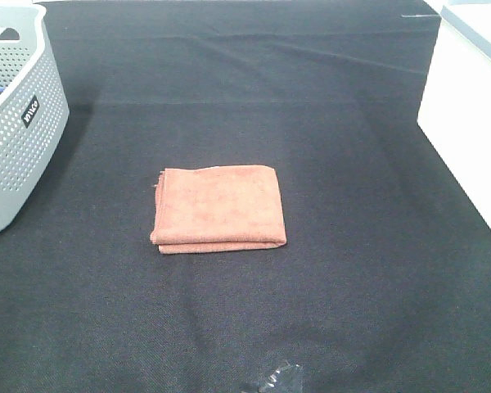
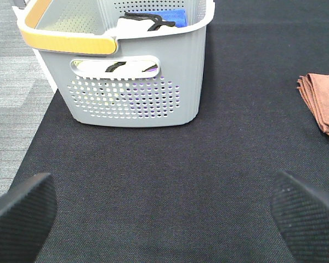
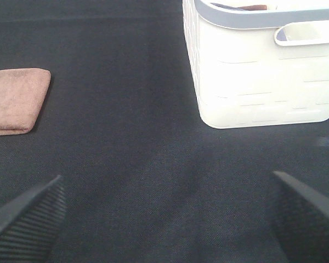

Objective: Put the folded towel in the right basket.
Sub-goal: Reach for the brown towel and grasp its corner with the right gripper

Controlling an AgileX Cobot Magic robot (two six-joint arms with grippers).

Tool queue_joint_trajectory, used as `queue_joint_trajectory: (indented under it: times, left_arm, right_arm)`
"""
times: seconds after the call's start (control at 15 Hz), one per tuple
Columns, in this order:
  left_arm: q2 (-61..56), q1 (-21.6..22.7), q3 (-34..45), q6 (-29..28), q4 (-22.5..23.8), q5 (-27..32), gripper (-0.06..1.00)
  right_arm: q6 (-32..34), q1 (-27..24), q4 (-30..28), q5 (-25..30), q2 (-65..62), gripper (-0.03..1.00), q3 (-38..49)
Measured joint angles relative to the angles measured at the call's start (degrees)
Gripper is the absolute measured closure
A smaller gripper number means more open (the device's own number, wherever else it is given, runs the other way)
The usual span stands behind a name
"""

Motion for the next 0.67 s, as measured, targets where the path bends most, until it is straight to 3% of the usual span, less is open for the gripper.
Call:
queue_joint_trajectory:
  times: [0.67]
  left_arm:
    - [0.00, 0.00, 0.00, 0.00, 0.00, 0.00, -0.05]
  right_arm:
    - [0.00, 0.00, 0.00, 0.00, 0.00, 0.01, 0.00]
